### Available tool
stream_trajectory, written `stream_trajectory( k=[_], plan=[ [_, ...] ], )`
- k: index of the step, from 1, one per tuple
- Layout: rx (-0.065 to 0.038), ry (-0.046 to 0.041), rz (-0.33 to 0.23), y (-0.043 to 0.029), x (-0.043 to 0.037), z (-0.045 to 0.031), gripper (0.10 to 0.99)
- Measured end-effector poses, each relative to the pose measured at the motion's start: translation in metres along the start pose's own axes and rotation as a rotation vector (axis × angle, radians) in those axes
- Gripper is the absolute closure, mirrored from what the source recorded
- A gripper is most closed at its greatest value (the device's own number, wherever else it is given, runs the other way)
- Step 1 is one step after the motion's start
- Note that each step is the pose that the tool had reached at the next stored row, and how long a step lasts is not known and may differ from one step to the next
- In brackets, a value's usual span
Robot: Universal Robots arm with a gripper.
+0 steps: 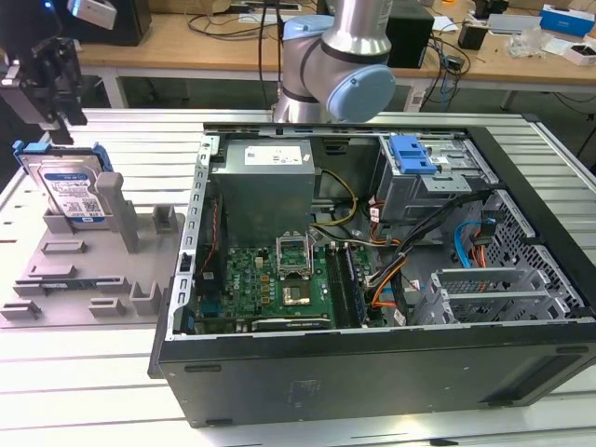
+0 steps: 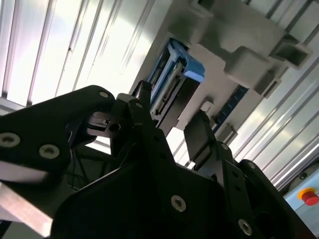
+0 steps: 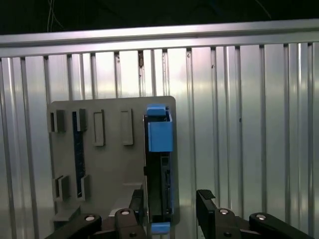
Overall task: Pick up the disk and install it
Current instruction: 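Pick up the disk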
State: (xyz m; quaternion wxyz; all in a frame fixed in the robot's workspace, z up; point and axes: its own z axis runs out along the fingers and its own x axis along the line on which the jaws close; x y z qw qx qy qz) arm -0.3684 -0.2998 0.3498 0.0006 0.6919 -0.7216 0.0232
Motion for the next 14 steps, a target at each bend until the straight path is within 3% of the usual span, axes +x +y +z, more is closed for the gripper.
stream_trajectory(
  k=[3,6,14],
  plan=[
    [0.0,0.0,0.0,0.0181,0.0004,0.0009,0.545],
    [0.0,0.0,0.0,0.0285,0.0008,0.0017,0.545],
    [-0.001,0.0002,0.0,0.032,0.0009,0.0062,0.545]
  ],
)
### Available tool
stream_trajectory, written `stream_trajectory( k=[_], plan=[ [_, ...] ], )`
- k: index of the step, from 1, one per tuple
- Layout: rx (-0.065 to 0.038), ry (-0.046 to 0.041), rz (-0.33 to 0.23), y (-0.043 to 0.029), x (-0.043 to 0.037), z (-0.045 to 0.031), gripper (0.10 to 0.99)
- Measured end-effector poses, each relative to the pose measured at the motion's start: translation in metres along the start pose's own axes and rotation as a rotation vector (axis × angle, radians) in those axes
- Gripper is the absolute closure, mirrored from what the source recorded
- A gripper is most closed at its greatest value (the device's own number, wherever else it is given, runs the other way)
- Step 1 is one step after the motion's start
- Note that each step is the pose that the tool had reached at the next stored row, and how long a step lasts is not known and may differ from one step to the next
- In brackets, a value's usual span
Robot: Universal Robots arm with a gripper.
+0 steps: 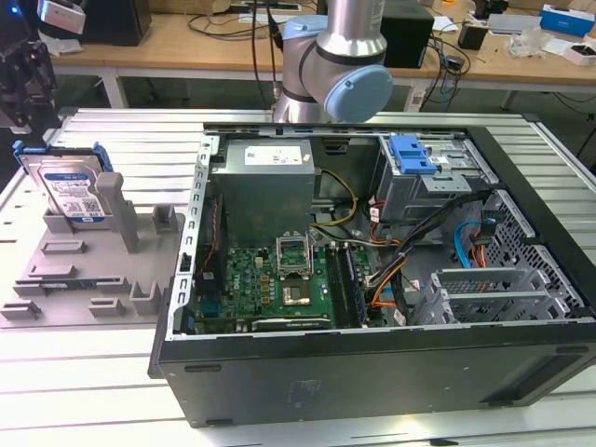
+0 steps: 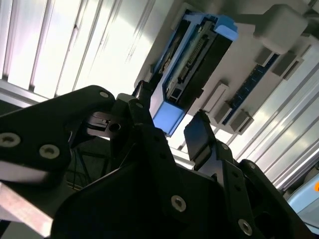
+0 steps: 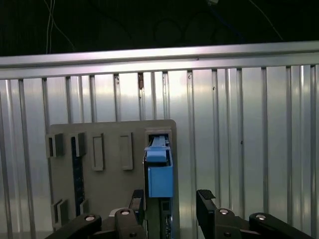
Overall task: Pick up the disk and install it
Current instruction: 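Pick up the disk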
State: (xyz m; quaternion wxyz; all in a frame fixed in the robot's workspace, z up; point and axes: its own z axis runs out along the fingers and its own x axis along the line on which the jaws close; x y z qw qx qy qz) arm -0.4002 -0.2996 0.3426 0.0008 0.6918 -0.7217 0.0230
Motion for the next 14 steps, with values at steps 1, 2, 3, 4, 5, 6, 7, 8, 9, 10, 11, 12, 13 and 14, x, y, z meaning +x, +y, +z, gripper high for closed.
stream_trajectory(
  k=[1,2,3,4,5,6,7,8,9,10,11,12,13,14],
  plan=[
    [0.0,-0.0001,0.0,0.0008,0.0002,0.0009,0.545],
    [0.0,0.0,0.0,0.0014,0.0003,0.0012,0.545],
    [0.0,0.0,0.0,0.002,0.0005,0.0016,0.545],
    [0.0,0.0,0.0,0.0028,0.0007,0.002,0.545],
    [0.0,0.0,0.0,0.0035,0.001,0.0023,0.545],
    [0.0,0.0,0.0,0.0045,0.0017,0.0028,0.545],
    [0.0,0.0,0.0,0.0047,0.0027,0.003,0.545],
    [0.0,0.0,0.0,0.0047,0.005,0.0033,0.545],
    [-0.001,0.0001,0.0,0.0047,0.0062,0.0034,0.545],
    [-0.001,0.0001,0.0,0.0046,0.0076,0.0035,0.545],
    [-0.001,0.0,0.0,0.0045,0.0097,0.0038,0.545],
    [-0.001,0.0001,0.0,0.0045,0.0104,0.0042,0.545],
    [-0.001,-0.0001,0.0,0.0045,0.0105,0.0051,0.545],
    [-0.001,0.0,0.0,0.0046,0.0105,0.006,0.545]
  ],
)
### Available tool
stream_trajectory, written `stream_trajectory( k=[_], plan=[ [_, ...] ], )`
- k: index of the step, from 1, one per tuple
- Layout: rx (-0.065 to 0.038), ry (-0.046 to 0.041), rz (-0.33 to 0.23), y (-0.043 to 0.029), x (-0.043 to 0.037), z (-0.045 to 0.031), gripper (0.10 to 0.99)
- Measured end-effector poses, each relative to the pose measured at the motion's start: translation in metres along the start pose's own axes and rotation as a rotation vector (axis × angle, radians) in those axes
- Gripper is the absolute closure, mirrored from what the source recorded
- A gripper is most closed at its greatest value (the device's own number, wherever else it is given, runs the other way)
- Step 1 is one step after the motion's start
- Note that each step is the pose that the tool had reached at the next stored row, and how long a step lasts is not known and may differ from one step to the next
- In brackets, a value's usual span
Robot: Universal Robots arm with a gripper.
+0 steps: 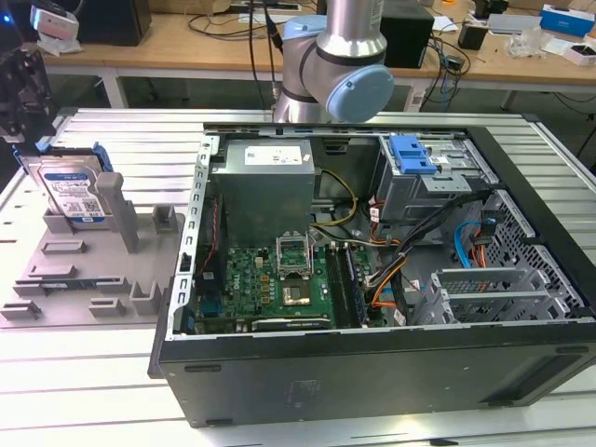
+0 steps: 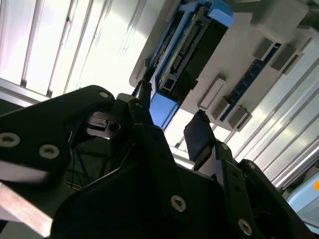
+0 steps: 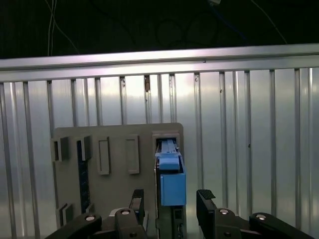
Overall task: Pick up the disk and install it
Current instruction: 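Pick up the disk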
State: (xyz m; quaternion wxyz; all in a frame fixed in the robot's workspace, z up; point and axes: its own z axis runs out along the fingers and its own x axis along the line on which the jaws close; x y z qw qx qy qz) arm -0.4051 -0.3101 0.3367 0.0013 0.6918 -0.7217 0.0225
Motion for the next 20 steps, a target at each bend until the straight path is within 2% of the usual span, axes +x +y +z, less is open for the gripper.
stream_trajectory(
  k=[20],
  plan=[
    [0.0,0.0001,0.0,0.0047,-0.0005,0.0209,0.545]
  ],
)
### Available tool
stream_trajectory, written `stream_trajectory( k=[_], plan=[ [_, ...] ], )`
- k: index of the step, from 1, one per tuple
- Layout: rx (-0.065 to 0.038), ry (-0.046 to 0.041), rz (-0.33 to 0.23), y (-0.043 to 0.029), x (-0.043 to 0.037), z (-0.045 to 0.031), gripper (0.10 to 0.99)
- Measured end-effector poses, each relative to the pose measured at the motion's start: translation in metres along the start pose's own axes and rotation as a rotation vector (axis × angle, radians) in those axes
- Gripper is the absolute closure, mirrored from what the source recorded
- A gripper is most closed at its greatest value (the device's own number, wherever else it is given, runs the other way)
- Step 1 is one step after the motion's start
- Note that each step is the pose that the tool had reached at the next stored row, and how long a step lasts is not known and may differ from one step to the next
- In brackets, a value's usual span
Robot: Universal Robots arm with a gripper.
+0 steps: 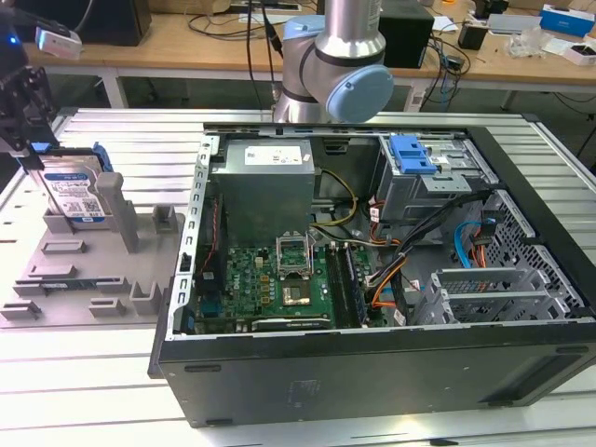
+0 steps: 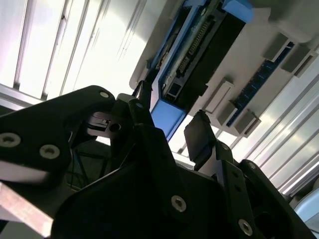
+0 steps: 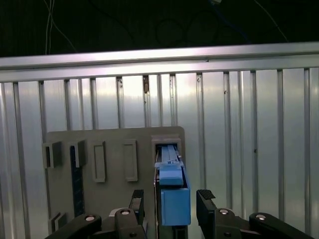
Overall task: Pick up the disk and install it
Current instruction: 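Pick up the disk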
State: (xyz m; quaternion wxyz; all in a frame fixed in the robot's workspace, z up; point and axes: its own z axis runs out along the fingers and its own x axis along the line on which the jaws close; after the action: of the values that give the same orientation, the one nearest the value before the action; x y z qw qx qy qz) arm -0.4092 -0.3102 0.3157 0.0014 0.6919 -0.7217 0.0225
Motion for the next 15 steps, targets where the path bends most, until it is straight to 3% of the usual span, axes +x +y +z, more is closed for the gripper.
stream_trajectory(
  k=[15],
  plan=[
    [0.0,-0.0001,0.0,0.0017,-0.0005,0.0159,0.545]
  ],
)
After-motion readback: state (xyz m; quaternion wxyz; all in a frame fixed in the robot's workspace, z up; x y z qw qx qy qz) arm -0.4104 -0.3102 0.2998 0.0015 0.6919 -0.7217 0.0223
